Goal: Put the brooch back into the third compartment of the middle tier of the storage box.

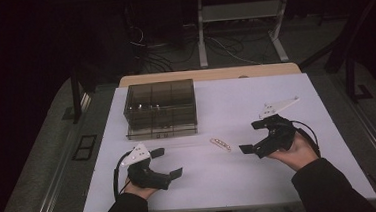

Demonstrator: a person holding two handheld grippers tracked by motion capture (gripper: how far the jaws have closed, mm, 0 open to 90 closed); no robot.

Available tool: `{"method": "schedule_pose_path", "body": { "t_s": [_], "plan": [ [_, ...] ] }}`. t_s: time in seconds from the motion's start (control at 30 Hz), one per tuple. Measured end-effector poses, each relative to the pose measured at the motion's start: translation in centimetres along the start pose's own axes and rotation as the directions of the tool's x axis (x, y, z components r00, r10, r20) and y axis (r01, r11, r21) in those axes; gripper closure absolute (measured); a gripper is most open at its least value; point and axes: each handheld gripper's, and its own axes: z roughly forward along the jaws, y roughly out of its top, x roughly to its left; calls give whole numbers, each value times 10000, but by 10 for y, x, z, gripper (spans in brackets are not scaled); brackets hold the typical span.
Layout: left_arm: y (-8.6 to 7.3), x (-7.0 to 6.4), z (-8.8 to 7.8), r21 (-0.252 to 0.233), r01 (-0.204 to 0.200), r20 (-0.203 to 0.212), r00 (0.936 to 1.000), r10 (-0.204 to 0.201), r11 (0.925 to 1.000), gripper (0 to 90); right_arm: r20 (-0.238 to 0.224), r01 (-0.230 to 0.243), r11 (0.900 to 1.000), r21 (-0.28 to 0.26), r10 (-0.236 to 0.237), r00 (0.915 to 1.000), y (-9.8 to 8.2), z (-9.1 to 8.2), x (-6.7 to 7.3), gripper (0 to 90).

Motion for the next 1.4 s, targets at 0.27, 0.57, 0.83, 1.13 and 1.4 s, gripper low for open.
{"method": "schedule_pose_path", "body": {
  "t_s": [0.27,0.57,0.83,1.13,1.4],
  "plan": [
    [0,0,0,1,7,10,10000,-7,10000,0,-59,86,9999,111,-85,9999,9,7,-2,3],
    [0,0,0,8,9,26,10000,-9,10000,0,-76,228,9994,269,-226,9997,15,15,-3,3],
    [0,0,1,7,66,26,10000,-66,10000,0,-153,291,9985,457,-284,9995,22,25,-3,3],
    [0,0,1,22,111,62,9999,-111,9999,0,-227,462,9967,672,-448,9987,32,40,-3,3],
    [0,0,1,32,102,76,9999,-102,9999,0,-287,555,9948,852,-532,9982,40,51,-6,3]
  ]
}}
